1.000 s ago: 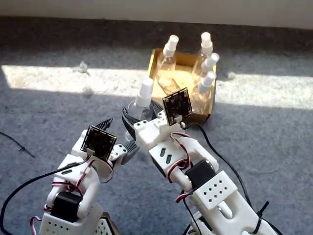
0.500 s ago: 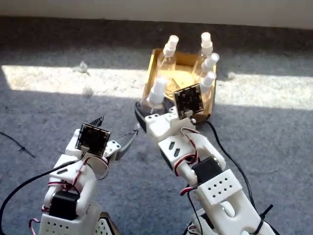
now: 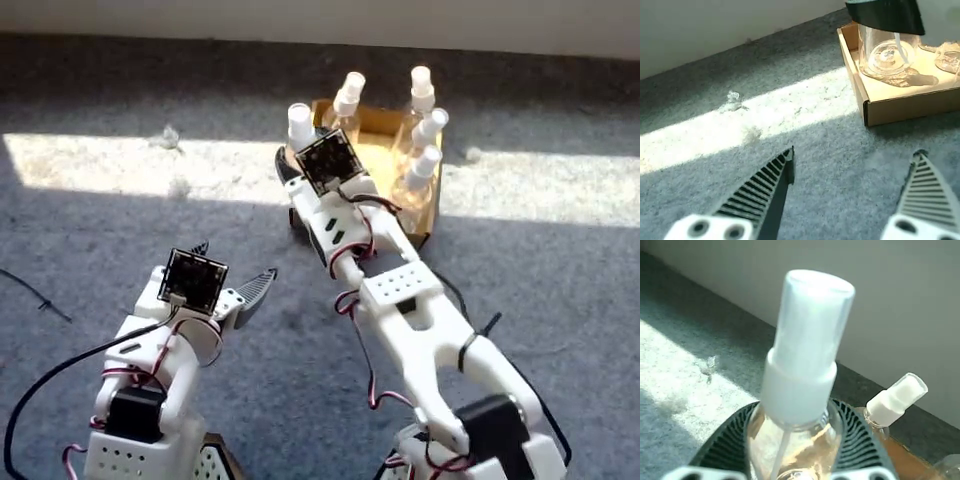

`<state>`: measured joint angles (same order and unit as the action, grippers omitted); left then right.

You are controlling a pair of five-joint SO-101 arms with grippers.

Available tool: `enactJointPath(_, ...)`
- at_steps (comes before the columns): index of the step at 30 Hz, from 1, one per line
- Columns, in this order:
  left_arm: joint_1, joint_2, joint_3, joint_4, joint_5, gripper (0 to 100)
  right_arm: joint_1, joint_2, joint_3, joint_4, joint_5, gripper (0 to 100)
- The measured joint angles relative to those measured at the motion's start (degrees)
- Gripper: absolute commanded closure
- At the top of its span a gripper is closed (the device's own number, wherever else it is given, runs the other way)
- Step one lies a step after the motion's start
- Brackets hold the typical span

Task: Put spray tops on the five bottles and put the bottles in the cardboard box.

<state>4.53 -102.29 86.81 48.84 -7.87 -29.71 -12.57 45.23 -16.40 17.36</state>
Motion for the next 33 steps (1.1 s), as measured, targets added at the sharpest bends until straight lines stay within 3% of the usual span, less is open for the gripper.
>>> enactJointPath(8,0.0,0.0,0.97,0.0,-0.26,67,3.34,9.14,-0.44,-7.38,-0.79,99.5)
enactJointPath(16,0.0,0.0,0.97,0.0,-0.26,67,6.42,9.32,-0.44,-5.63,-12.57,99.5)
enactJointPath(33,0.0,0.0,1.14,0.0,-0.26,67,6.15,10.11,-0.44,-5.63,-17.93,99.5)
